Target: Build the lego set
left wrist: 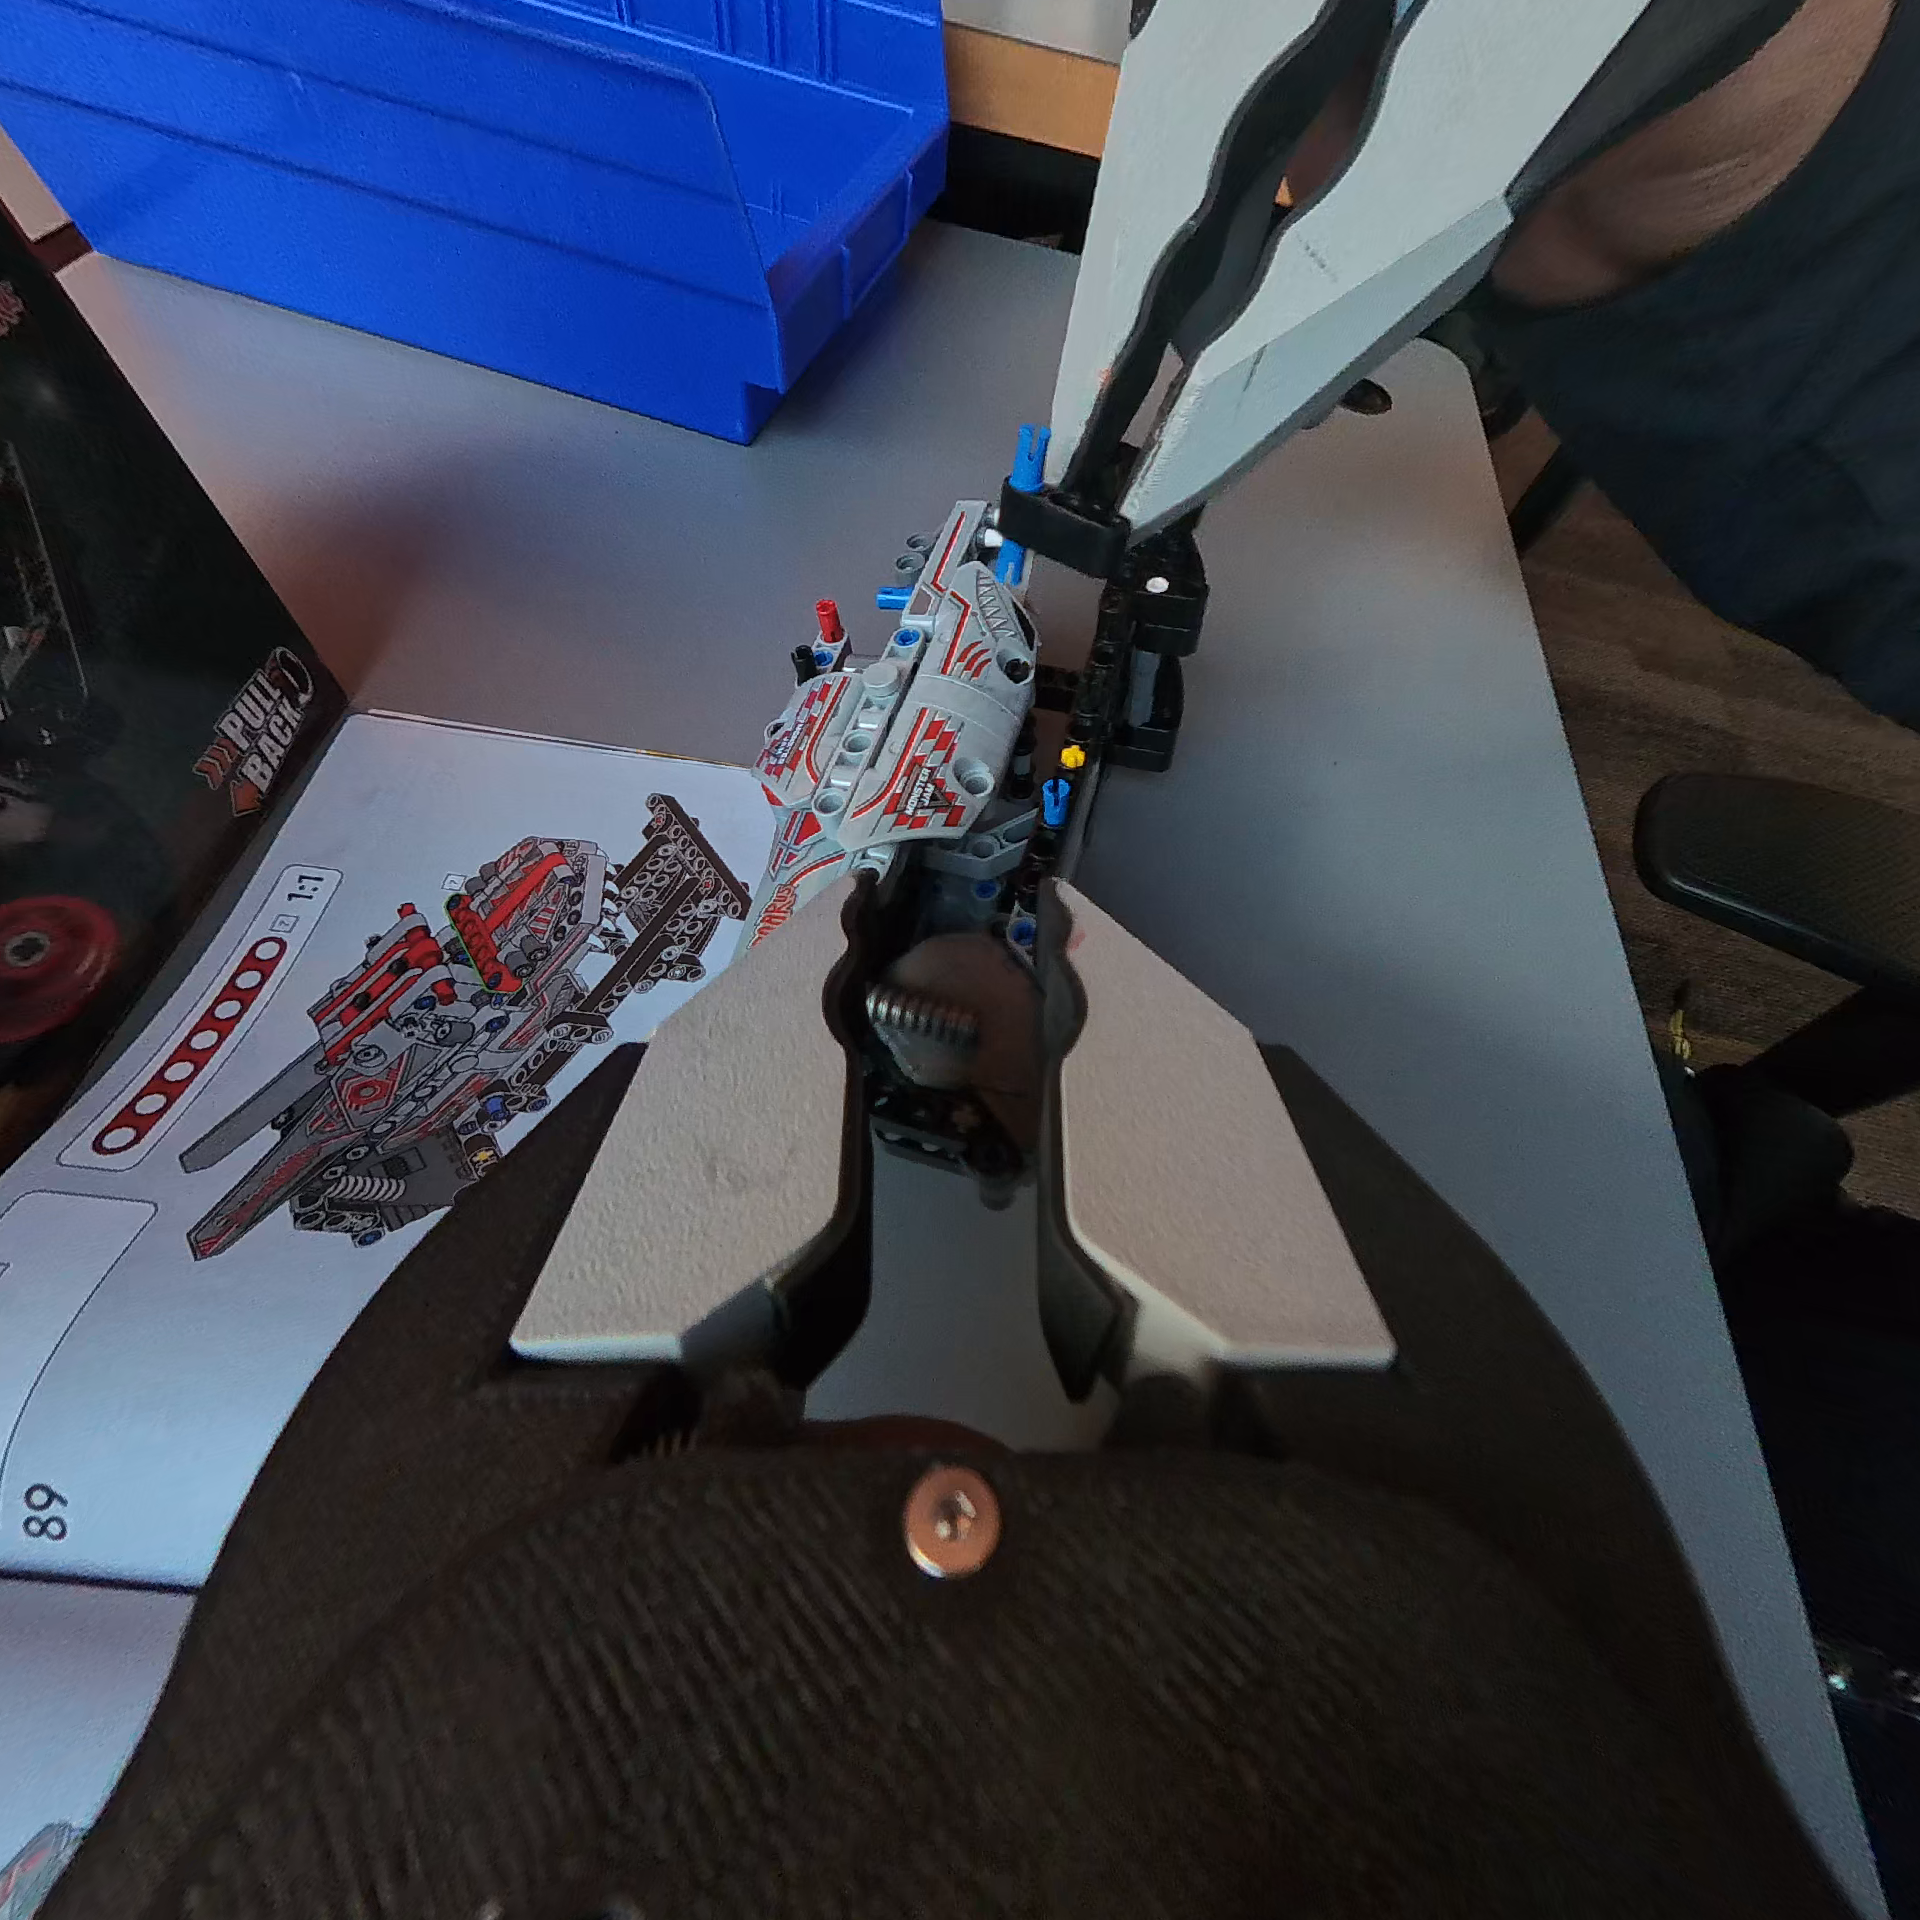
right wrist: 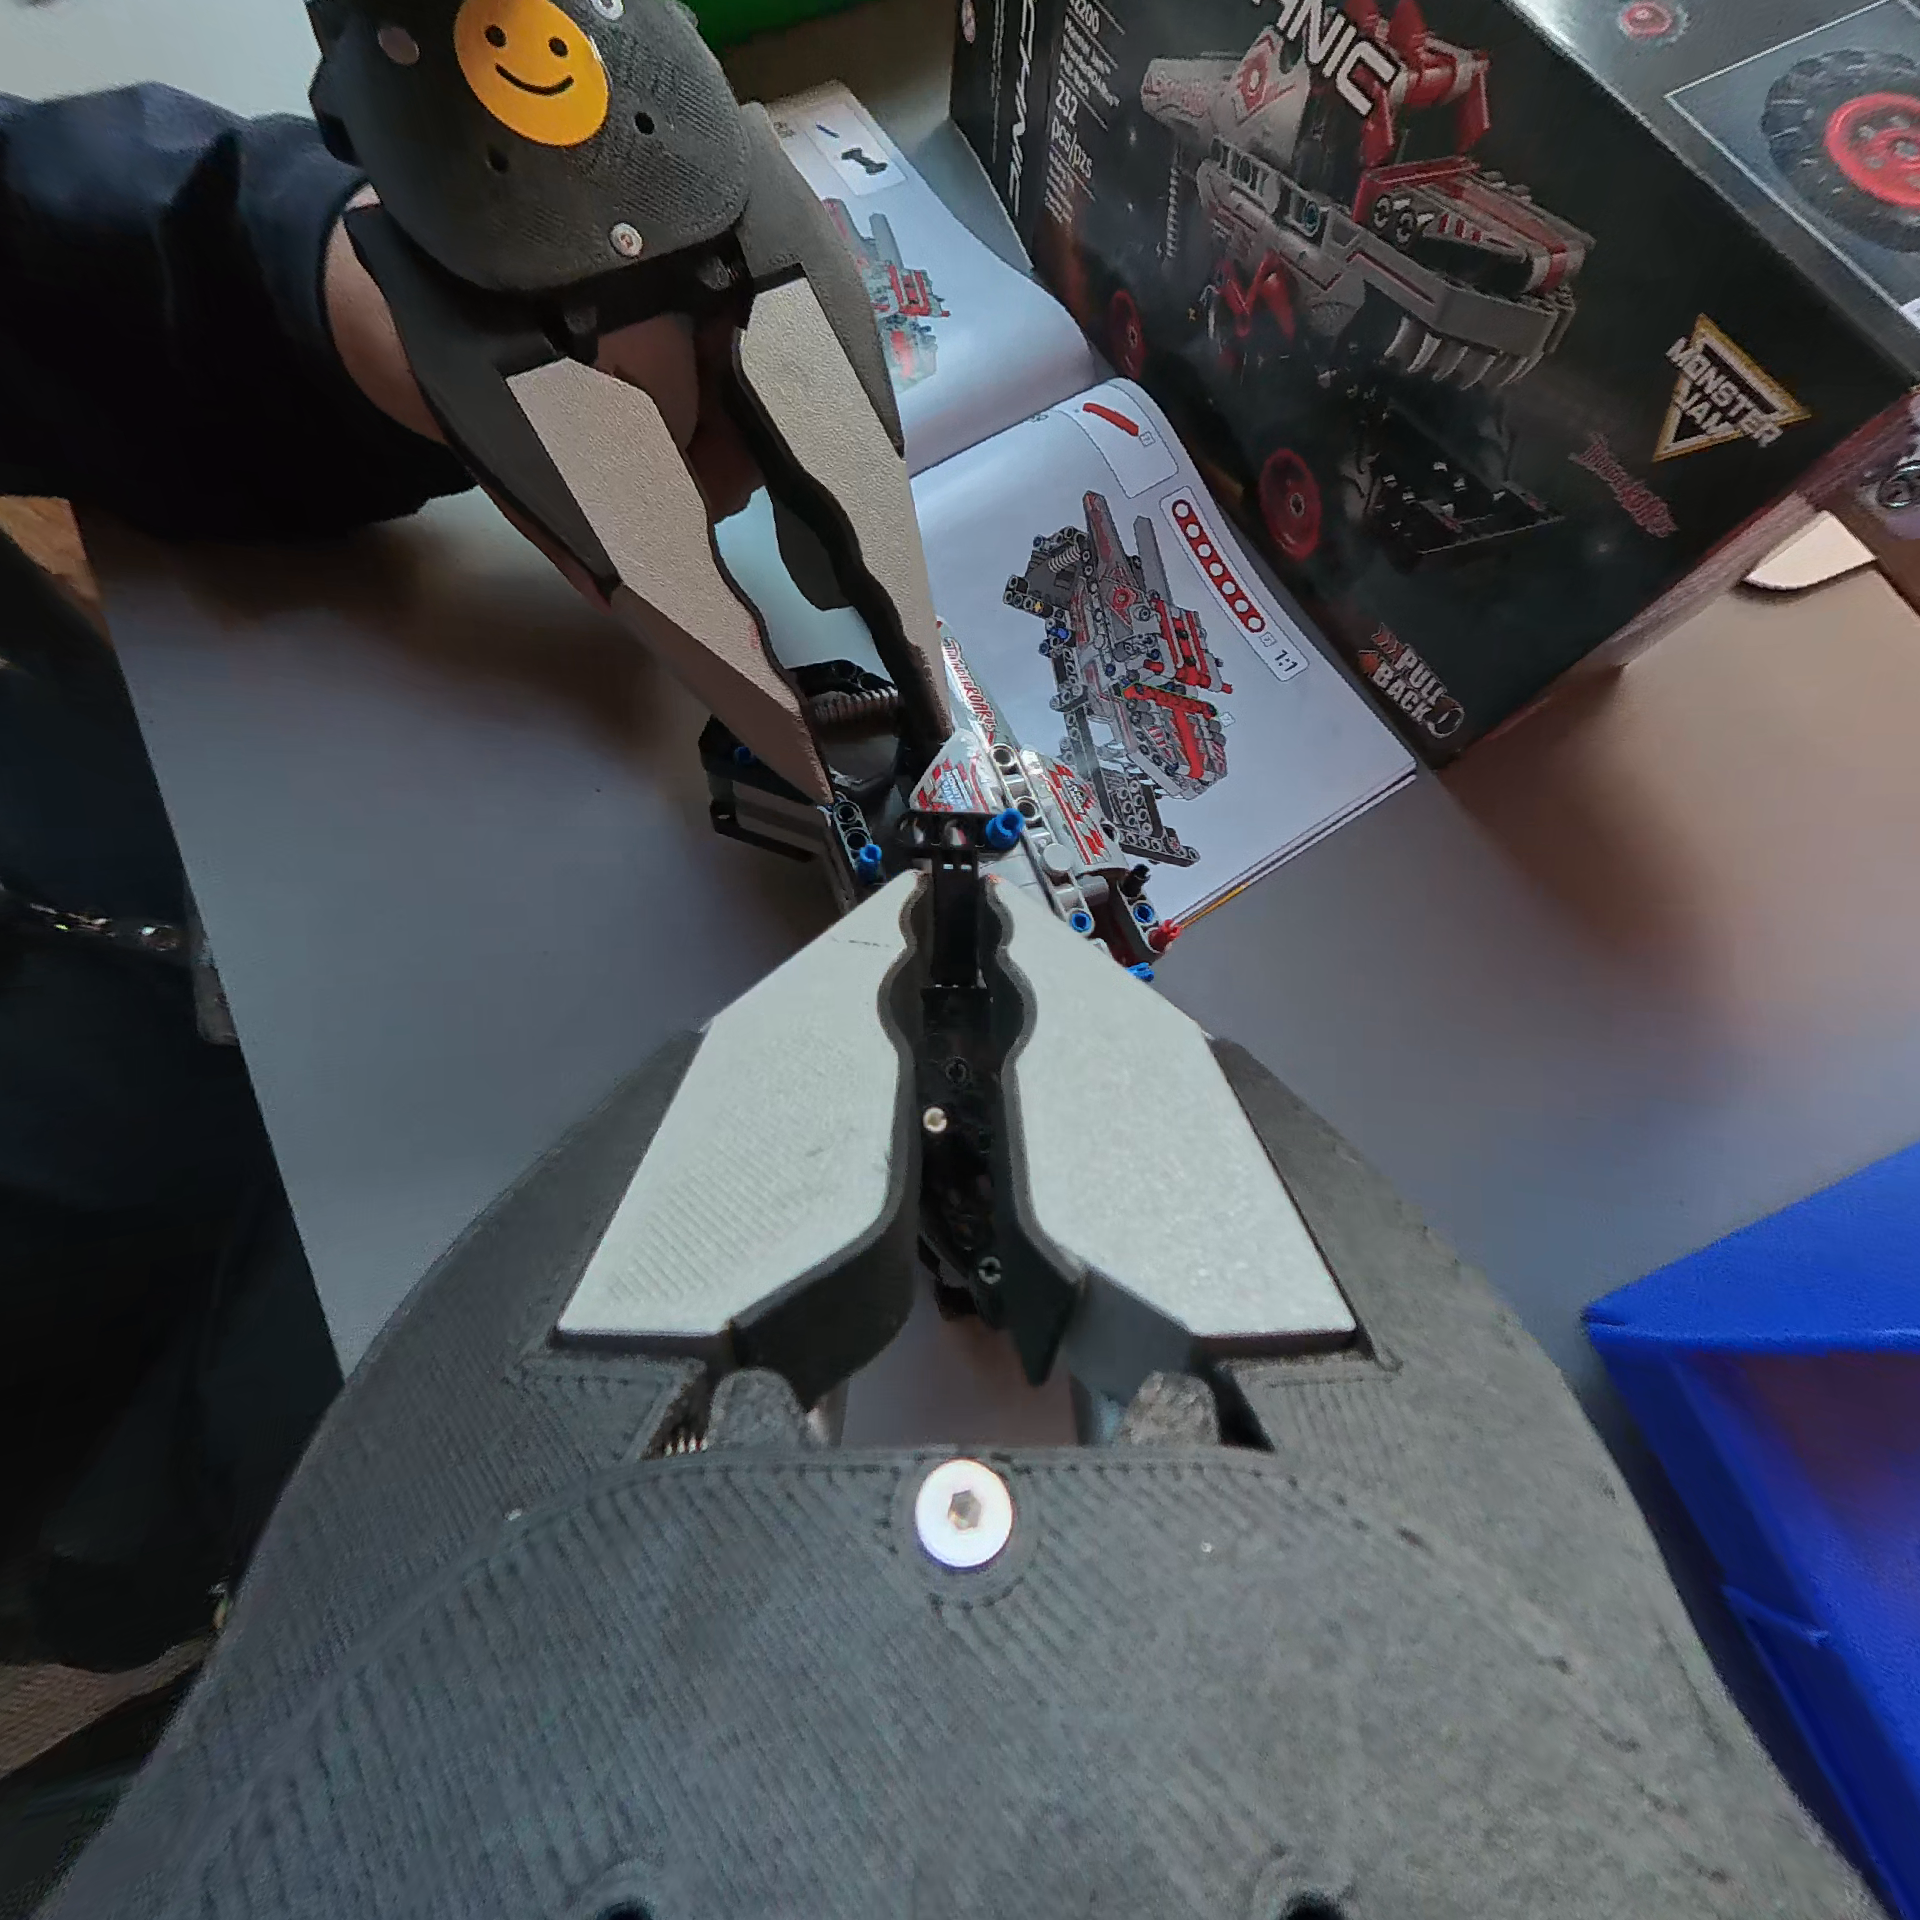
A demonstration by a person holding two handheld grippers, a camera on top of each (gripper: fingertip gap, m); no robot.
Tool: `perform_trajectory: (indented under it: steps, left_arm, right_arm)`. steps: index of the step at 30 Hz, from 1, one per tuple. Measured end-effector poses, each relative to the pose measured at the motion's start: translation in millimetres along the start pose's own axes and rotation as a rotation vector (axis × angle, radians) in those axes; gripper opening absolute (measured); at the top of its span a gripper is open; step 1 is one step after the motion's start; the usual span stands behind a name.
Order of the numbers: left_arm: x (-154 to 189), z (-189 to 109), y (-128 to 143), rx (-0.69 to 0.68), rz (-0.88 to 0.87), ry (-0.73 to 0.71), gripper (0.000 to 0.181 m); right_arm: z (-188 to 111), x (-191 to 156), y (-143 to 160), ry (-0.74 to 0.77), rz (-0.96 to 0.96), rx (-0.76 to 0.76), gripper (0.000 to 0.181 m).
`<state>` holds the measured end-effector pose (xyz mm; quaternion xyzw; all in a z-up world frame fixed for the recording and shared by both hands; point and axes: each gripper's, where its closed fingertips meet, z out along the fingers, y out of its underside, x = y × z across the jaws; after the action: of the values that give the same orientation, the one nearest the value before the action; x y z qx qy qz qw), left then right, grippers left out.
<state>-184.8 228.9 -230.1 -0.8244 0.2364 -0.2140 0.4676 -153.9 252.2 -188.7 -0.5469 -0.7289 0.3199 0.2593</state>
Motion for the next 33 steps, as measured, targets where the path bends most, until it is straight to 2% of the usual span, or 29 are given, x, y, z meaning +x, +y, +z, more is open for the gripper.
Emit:
perform_trajectory:
  steps: [1,15,33]
  left_arm:
    - [-0.1,0.1,0.1,0.001,-0.001,0.0,0.027]
    - [-2.1,-1.9,-4.6,0.024,-0.001,-0.015,0.026]
    - [1.8,-0.8,-4.0,0.021,0.019,-0.002,0.026]
  right_arm:
    - [-0.6,0.4,-0.4,0.0,0.0,0.005,0.006]
    - [8.4,-5.8,-2.6,-0.032,-0.006,-0.009,0.006]
    - [6.8,7.0,-0.3,-0.005,-0.034,-0.074,0.006]
